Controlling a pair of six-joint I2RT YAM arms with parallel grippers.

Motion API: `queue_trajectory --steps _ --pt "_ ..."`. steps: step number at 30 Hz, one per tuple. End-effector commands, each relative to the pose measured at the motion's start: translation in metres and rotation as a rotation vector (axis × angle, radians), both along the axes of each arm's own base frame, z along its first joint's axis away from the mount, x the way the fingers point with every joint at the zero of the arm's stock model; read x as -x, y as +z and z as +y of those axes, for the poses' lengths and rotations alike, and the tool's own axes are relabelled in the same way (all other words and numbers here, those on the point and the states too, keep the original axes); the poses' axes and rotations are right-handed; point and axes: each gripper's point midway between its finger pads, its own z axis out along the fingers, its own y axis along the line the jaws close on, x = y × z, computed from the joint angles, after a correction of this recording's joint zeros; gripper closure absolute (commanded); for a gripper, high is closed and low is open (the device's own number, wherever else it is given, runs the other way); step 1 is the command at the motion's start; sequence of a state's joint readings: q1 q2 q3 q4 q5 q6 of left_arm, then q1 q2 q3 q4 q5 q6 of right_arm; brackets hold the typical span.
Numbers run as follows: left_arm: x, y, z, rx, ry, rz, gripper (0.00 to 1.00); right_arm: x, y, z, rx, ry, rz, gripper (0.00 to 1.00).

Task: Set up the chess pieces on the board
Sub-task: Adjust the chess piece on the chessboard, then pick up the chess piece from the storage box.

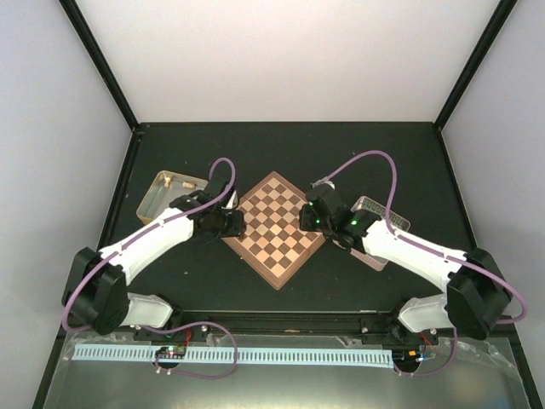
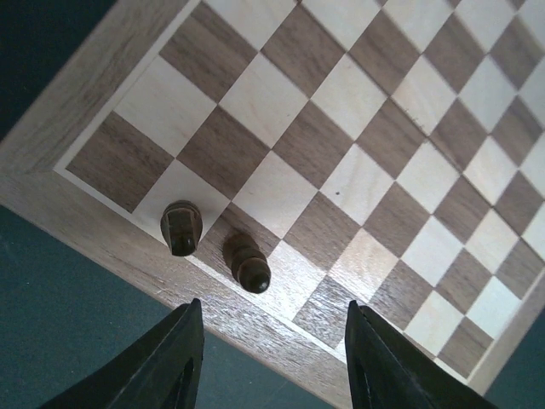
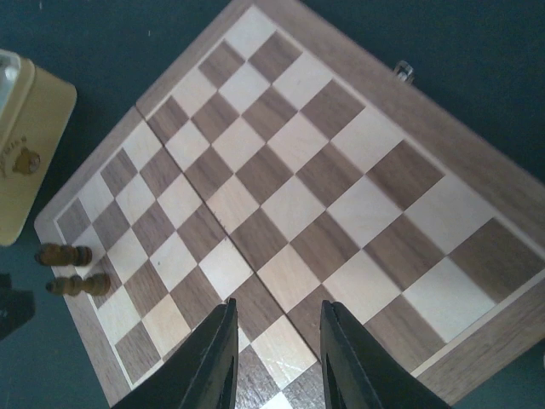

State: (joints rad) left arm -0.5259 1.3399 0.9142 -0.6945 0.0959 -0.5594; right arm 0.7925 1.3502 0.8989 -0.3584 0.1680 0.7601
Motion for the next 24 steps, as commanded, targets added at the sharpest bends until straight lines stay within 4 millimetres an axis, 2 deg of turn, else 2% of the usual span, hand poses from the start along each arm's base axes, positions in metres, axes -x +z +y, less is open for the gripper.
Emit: queue_trajectory --steps 1,9,14,20,24 --pt "-0.006 0.042 0.001 0.036 0.002 -0.130 0.52 -0.009 0.005 -0.042 0.065 -0.097 -0.038 0.71" --pt "-0.006 0.107 0.023 0.079 0.036 -0.436 0.52 -0.015 0.013 -0.130 0.142 -0.278 -0.052 0.68" --pt "-0.001 0.140 0.039 0.114 0.063 -0.640 0.47 -0.005 0.002 -0.173 0.176 -0.373 -0.005 0.64" --pt "0.008 0.164 0.049 0.169 0.071 -0.833 0.33 0.013 -0.028 -0.207 0.230 -0.478 0.108 0.61" --pt "0.009 0.166 0.050 0.164 0.067 -0.843 0.32 0.018 -0.048 -0.212 0.248 -0.491 0.171 0.61"
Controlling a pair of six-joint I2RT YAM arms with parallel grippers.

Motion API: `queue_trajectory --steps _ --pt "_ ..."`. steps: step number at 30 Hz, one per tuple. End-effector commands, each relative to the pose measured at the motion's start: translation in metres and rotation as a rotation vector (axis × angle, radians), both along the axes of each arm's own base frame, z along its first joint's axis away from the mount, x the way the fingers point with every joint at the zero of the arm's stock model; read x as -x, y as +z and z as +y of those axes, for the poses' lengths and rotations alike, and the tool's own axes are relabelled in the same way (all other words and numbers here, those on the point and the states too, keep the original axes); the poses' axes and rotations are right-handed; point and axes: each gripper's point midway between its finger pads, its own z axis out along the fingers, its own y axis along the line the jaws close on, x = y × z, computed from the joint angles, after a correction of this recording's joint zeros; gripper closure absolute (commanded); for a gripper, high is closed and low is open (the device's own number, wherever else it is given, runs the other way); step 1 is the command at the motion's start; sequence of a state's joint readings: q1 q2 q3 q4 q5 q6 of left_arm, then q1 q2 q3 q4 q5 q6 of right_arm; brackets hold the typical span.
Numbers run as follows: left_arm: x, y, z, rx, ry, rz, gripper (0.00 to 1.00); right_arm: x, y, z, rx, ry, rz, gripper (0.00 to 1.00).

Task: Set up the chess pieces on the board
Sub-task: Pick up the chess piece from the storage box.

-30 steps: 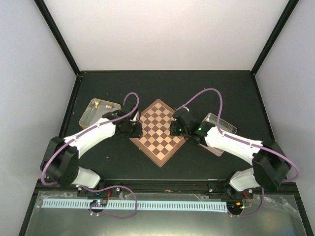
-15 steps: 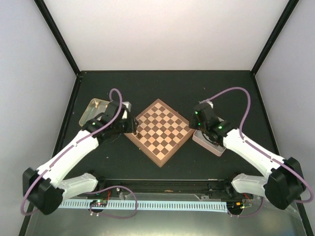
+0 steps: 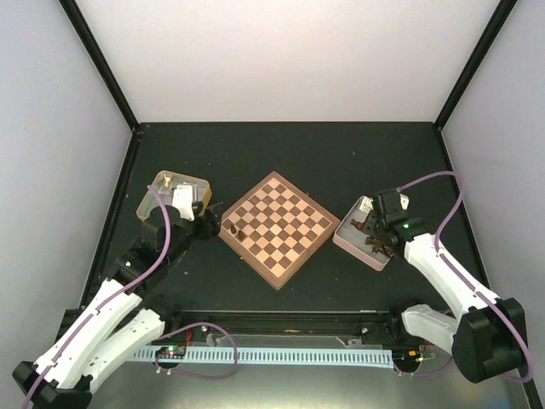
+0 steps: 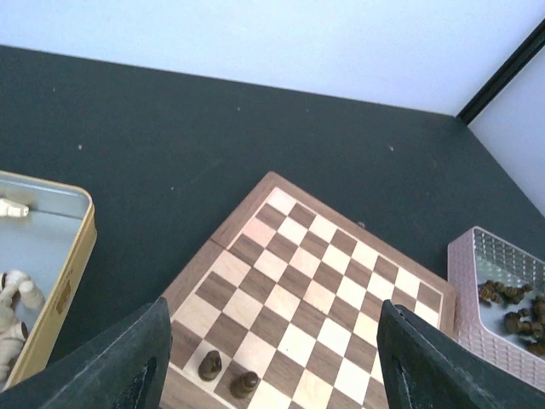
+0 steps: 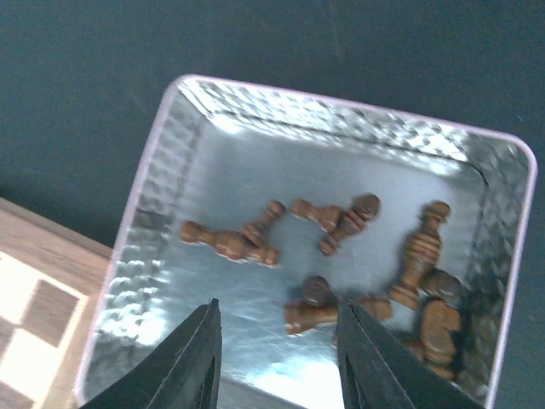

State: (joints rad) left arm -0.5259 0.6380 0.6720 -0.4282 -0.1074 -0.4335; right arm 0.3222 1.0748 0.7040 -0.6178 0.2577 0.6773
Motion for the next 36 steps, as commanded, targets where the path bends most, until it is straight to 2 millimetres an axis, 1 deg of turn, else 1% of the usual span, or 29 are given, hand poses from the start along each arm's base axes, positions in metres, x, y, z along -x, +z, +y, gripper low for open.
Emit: queue_trajectory --steps 1,3,5,9,16,18,20,22,24,27,30,33,36 --pt "-0.006 0.023 0.001 0.002 0.009 -0.095 0.32 0.010 -0.024 -0.011 0.029 -0.038 0.091 0.61" --pt "-0.006 0.019 0.000 -0.003 0.005 -0.079 0.32 0.011 -0.035 -0.012 0.041 -0.039 0.134 0.64" --pt "-0.007 0.015 -0.002 -0.004 0.001 -0.065 0.32 0.014 -0.042 -0.015 0.061 -0.051 0.164 0.67" --pt "-0.009 0.008 -0.004 -0.001 -0.002 -0.042 0.32 0.023 -0.051 -0.023 0.092 -0.080 0.195 0.68" --pt "-0.012 0.004 -0.006 -0.007 -0.004 -0.029 0.32 0.039 -0.072 -0.018 0.049 -0.081 0.256 0.69" --pt "-0.012 0.004 -0.007 -0.007 -0.005 -0.027 0.32 0.041 -0.075 -0.017 0.039 -0.081 0.263 0.71" --pt "-0.012 0.004 -0.007 -0.007 -0.004 -0.025 0.32 0.042 -0.076 -0.018 0.039 -0.083 0.261 0.78" --pt "-0.012 0.003 -0.006 -0.005 -0.002 -0.025 0.32 0.040 -0.073 -0.018 0.043 -0.079 0.245 0.86" --pt "-0.012 0.003 -0.007 -0.002 -0.002 -0.023 0.32 0.035 -0.065 -0.019 0.049 -0.071 0.221 0.92" --pt "-0.012 0.003 -0.006 -0.001 0.003 -0.024 0.32 0.026 -0.048 -0.017 0.050 -0.051 0.167 0.95" --pt "-0.012 0.003 -0.004 0.001 0.014 -0.019 0.33 0.018 -0.028 -0.011 0.028 -0.018 0.114 0.95" --pt "-0.012 0.001 -0.002 0.005 0.027 -0.014 0.33 0.009 -0.009 0.005 -0.036 0.045 0.056 0.95" --pt "-0.013 -0.002 0.001 0.009 0.052 -0.001 0.32 0.000 0.004 0.032 -0.117 0.142 0.013 0.96"
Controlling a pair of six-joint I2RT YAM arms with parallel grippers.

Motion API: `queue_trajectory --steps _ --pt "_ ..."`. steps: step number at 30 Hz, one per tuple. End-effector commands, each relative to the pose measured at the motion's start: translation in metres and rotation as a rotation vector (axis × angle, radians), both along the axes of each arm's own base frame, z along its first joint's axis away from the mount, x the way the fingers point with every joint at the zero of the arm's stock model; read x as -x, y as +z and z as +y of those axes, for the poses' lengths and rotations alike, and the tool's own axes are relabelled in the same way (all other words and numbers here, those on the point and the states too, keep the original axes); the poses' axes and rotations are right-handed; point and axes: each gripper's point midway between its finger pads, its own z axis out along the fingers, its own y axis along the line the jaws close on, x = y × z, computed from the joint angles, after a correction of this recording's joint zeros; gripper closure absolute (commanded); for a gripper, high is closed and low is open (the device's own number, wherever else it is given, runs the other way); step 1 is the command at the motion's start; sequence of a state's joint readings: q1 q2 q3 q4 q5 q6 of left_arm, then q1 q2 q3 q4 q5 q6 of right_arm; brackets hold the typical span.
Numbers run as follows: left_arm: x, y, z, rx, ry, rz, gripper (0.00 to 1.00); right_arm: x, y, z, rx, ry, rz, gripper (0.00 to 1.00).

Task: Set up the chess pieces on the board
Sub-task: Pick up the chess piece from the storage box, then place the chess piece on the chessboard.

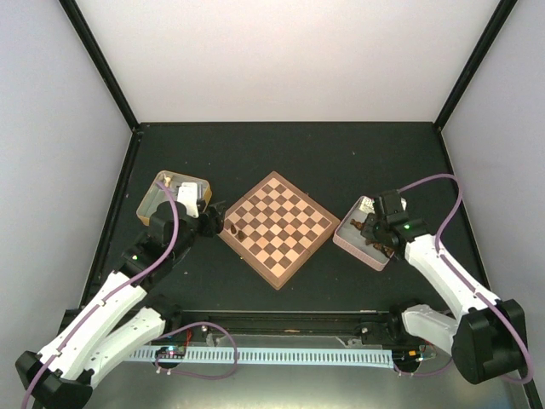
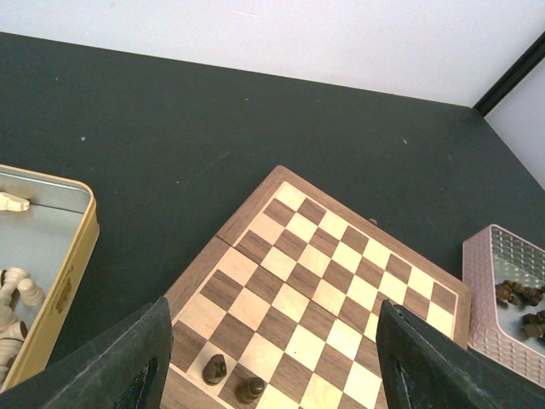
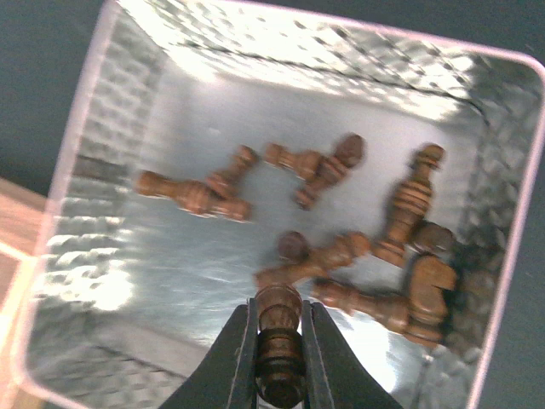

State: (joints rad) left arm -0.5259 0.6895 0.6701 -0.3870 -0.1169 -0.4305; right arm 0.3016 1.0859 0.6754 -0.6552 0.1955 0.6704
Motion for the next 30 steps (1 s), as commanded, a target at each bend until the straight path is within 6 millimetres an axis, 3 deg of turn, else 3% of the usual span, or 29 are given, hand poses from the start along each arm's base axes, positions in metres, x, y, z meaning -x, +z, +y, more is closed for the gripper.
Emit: queue_trajectory --steps 1,3,7,12,15,18,30 --pt "-0.003 0.002 0.006 0.022 0.056 -0.001 0.33 -0.018 0.028 0.043 -0.119 0.155 -0.090 0.96" --pt "-0.003 -0.003 0.010 0.027 0.080 0.019 0.33 -0.024 0.035 0.067 -0.132 0.220 -0.106 0.96" --pt "-0.002 -0.010 0.013 0.047 0.113 0.053 0.33 -0.030 0.038 0.137 -0.127 0.391 -0.095 0.96" --pt "0.001 -0.018 0.013 0.070 0.118 0.084 0.32 -0.019 0.026 0.232 -0.103 0.599 -0.056 0.96" --pt "0.002 -0.022 0.015 0.069 0.131 0.100 0.32 -0.009 0.016 0.272 -0.067 0.687 -0.036 0.95" --pt "0.003 -0.025 0.017 0.065 0.140 0.114 0.32 -0.001 0.005 0.289 -0.039 0.734 -0.011 0.94" --pt "0.003 -0.034 0.014 0.061 0.129 0.145 0.32 0.051 -0.021 0.319 0.034 0.952 0.069 0.92"
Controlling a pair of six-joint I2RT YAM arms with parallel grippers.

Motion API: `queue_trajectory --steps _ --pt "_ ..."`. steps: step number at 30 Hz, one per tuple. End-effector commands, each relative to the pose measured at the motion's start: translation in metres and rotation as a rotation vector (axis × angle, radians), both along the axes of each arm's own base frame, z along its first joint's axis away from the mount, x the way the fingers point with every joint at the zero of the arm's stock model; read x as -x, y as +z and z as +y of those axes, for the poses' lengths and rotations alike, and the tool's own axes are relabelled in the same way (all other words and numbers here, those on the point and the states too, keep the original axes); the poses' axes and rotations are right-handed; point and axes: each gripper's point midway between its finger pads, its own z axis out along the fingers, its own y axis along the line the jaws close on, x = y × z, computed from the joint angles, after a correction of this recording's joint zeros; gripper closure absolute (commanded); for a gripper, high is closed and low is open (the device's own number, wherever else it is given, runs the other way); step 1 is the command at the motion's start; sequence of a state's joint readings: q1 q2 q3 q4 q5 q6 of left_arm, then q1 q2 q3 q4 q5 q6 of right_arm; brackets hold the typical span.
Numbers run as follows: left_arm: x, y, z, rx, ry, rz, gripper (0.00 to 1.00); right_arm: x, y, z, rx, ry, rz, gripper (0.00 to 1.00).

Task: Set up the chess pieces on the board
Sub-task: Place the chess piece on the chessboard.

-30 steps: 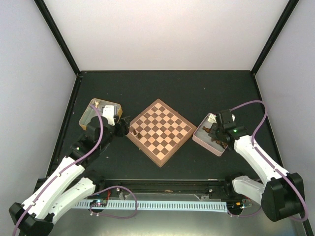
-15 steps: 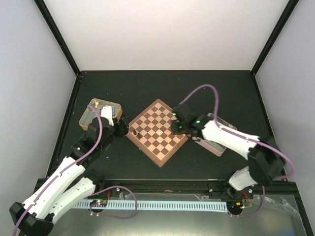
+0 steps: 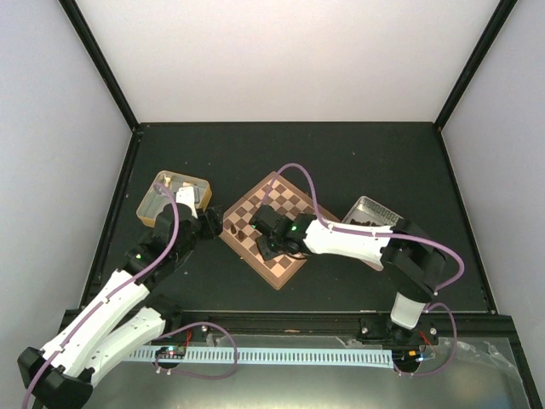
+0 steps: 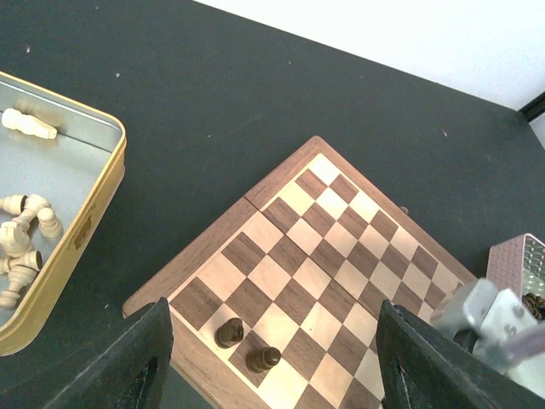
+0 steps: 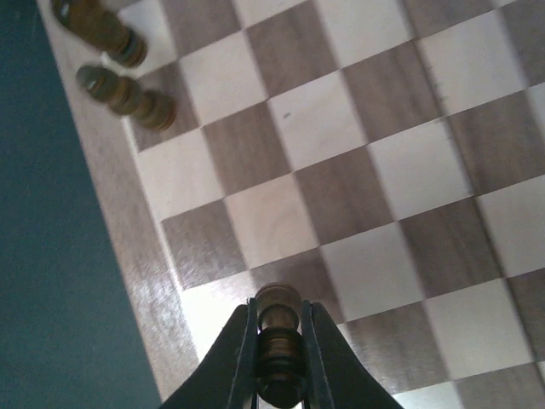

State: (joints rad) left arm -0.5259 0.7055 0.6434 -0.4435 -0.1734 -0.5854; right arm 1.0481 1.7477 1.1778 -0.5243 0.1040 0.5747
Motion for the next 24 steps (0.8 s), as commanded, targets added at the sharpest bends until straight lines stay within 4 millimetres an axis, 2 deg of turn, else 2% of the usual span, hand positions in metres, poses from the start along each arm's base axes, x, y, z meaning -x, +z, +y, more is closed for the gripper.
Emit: queue_trajectory --steps 1,6,9,16,20,24 --pt "0.002 -0.006 0.002 0.003 0.011 0.023 0.32 0.016 -0.005 0.014 0.043 0.086 -0.005 0.92" --pt "0.002 -0.007 0.003 -0.003 0.015 0.028 0.32 0.018 -0.012 0.015 0.080 0.077 -0.001 0.88" --pt "0.002 -0.006 0.003 -0.005 0.014 0.028 0.32 0.014 -0.010 0.013 0.094 0.063 -0.018 0.82" --pt "0.003 -0.003 0.004 -0.014 0.010 0.026 0.31 0.014 0.018 0.023 -0.014 0.058 -0.028 0.64" --pt "0.003 -0.001 0.005 -0.021 0.012 0.028 0.31 0.012 0.034 0.022 -0.061 0.034 -0.038 0.62" --pt "0.003 0.001 0.004 -0.028 0.003 0.026 0.30 0.001 0.052 0.009 -0.127 -0.040 -0.063 0.62"
